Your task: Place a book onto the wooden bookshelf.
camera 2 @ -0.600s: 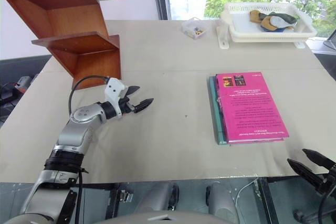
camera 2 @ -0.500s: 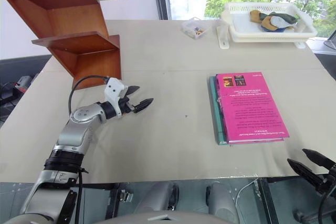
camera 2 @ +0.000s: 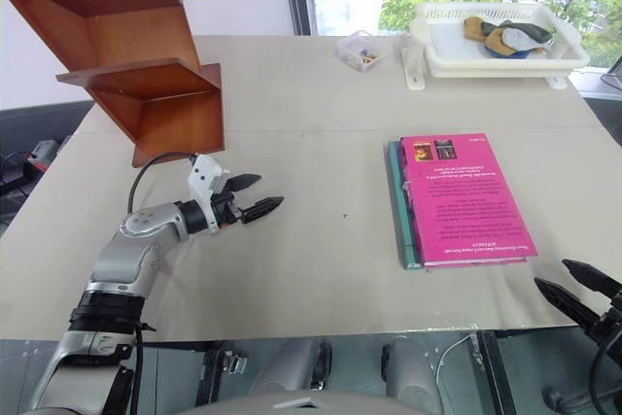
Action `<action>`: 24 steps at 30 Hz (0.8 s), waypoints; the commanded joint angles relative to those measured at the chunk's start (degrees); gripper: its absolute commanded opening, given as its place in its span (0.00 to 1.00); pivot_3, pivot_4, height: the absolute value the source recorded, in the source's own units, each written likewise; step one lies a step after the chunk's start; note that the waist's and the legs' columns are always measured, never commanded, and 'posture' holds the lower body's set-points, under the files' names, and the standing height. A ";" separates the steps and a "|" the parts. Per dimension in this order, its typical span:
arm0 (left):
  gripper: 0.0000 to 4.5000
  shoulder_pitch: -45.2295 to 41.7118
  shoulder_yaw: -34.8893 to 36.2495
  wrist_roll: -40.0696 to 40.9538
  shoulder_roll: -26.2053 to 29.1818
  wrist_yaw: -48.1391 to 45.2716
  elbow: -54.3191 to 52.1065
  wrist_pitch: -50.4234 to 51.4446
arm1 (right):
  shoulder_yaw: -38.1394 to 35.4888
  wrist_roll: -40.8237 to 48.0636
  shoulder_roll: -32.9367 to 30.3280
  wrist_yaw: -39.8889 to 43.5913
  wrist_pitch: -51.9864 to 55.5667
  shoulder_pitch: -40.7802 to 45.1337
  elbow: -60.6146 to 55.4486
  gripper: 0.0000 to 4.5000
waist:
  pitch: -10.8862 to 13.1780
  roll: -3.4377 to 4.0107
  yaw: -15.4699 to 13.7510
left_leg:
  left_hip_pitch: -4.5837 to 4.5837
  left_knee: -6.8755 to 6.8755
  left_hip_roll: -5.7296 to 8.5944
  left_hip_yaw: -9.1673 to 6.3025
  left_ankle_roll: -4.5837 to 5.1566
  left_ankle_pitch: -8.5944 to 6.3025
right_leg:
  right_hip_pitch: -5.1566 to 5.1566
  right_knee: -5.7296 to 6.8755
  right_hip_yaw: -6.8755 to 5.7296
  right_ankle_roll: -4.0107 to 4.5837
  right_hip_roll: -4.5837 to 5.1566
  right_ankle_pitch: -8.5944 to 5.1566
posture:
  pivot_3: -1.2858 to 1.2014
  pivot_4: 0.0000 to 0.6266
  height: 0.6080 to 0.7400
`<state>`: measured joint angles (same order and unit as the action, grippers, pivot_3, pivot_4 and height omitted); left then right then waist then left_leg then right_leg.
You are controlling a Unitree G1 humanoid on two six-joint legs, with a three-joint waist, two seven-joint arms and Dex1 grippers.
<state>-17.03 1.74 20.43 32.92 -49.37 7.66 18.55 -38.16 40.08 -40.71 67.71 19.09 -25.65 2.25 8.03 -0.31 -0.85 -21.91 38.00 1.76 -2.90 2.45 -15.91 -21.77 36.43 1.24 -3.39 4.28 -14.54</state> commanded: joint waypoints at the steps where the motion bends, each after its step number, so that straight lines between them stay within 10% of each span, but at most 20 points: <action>1: 0.96 0.65 1.48 0.97 0.52 -0.40 -2.99 0.64 | -1.67 0.05 -0.99 0.69 -0.94 0.01 -0.37 1.00 | 0.00 0.00 -0.01 | 0.00 -0.03 0.00 0.00 0.00 0.00 | 0.00 -0.02 0.00 0.00 0.00 0.00 | 0.52 0.24 1.00; 24: 0.96 0.44 2.75 3.44 0.36 -3.76 -4.58 -0.24 | -2.20 -4.42 -1.61 -4.24 -3.89 2.99 2.81 1.00 | -0.01 0.02 0.01 | -0.07 -0.60 0.02 0.02 -0.01 0.01 | -0.15 -0.53 -0.02 -0.19 0.01 0.12 | 0.52 0.24 1.00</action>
<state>-15.77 3.08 22.74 32.86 -52.13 4.97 19.71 -38.20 35.91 -41.42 64.21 16.84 -23.00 4.92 8.03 -0.29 -0.84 -21.97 37.40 1.78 -2.87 2.44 -15.90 -21.92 35.90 1.22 -3.58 4.28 -14.42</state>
